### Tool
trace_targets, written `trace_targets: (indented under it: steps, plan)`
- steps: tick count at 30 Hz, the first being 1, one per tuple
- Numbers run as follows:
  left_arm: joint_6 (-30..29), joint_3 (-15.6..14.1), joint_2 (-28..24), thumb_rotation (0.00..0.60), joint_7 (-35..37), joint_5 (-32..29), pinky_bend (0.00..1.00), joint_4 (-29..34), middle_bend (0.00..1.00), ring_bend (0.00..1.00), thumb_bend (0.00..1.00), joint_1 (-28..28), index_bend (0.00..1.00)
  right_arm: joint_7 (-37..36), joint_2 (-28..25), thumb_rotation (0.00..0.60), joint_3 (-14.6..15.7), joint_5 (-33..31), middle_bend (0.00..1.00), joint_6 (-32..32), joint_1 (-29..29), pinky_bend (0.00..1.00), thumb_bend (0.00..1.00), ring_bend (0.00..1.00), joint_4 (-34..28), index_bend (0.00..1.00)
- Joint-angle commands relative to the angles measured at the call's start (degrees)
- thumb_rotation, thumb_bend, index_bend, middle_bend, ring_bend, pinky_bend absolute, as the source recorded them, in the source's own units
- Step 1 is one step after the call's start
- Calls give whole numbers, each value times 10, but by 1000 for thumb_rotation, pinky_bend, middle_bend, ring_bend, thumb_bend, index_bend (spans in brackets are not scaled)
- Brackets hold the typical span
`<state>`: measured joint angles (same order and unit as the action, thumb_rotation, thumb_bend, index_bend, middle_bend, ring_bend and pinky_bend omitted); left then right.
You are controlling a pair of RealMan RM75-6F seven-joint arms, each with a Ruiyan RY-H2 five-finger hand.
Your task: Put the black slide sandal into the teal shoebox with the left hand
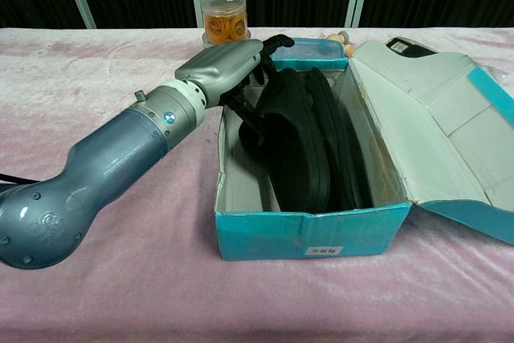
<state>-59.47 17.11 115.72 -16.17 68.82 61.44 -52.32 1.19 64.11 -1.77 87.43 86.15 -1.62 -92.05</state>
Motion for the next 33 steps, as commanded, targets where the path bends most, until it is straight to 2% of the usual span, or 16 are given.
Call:
trace_targets:
  steps: [1, 3, 6, 11, 22, 24, 28, 33]
  plan:
    - [11, 4, -10, 600, -45, -29, 236, 16, 254, 162, 0, 4, 0, 1, 0, 600, 0, 0, 64, 0, 0, 60, 243, 0, -1, 27]
    - [15, 5, -17, 600, -62, -39, 150, 27, 115, 56, 0, 6, 0, 2, 0, 600, 0, -1, 64, -1, 0, 60, 242, 0, -1, 27]
    - [13, 6, -30, 600, -66, -42, 51, 47, 5, 0, 0, 10, 0, 3, 0, 600, 0, 0, 64, -1, 0, 60, 242, 0, -2, 27]
    - [-1, 2, -67, 600, -67, -28, 0, 105, 0, 0, 0, 22, 0, 7, 0, 600, -1, 2, 64, -2, -3, 60, 243, 0, -5, 27]
    - [-27, -30, -199, 600, -170, -62, 0, 304, 0, 0, 0, 67, 0, 11, -1, 600, -3, 6, 64, -4, -7, 60, 242, 0, -9, 27]
    - [-46, -36, -229, 600, -181, -62, 0, 344, 0, 0, 0, 82, 0, 9, -2, 600, -3, 6, 64, -3, -7, 60, 242, 0, -8, 26]
    - [-128, -49, -294, 600, -198, -42, 0, 425, 0, 0, 0, 133, 0, 1, -6, 600, -6, 3, 64, -4, -8, 60, 242, 0, -4, 27]
    - [-224, -82, -369, 600, -199, 0, 0, 479, 16, 0, 0, 205, 0, -10, -8, 600, -11, -1, 64, -3, -10, 60, 244, 0, 5, 27]
